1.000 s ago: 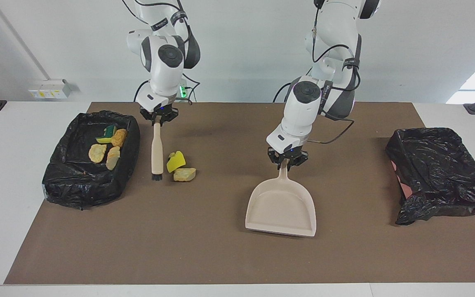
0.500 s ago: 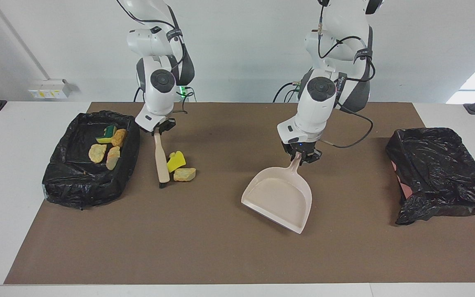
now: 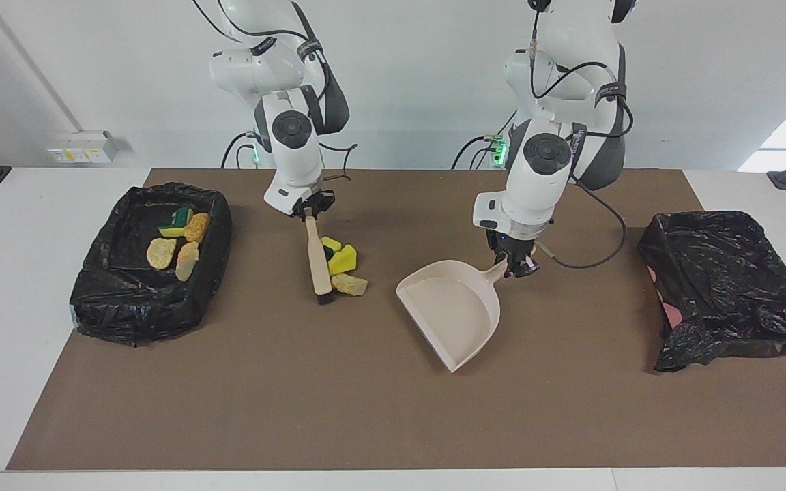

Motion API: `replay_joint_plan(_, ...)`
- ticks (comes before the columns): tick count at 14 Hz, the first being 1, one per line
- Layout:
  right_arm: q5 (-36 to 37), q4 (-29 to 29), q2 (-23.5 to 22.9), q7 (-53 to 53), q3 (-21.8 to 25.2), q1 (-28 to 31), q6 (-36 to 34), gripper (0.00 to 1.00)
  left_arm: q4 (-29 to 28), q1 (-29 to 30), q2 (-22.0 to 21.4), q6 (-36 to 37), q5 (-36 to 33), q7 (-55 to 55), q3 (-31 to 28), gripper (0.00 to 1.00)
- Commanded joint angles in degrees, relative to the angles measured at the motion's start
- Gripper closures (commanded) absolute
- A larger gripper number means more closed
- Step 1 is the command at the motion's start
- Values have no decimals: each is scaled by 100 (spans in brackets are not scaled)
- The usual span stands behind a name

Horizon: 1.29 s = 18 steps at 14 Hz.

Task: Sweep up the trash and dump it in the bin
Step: 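Sweep the remaining pieces into the dustpan with the right gripper's brush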

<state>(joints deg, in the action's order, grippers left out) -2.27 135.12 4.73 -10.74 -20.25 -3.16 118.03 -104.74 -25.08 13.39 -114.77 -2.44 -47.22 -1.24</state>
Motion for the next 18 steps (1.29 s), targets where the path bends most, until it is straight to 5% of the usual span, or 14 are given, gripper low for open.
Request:
replay_joint_plan(1, -20, -38, 63, -804, 30, 33, 18, 100, -283, -206, -241, 25, -598, -296, 54, 100)
replay_joint_plan(8, 192, 515, 845, -1072, -5, 157, -552, 100, -985, -884, -442, -606, -600, -323, 63, 100)
replay_joint_plan(14, -123, 192, 90, -931, -14, -518, -70, 100, -1416, -1305, -557, -984, -600, 142, 54, 100)
replay_joint_plan(18, -1553, -265, -226, -422, -14, -721, 220, 100, -1680, -1332, -671, -1178, -600, 169, 63, 100)
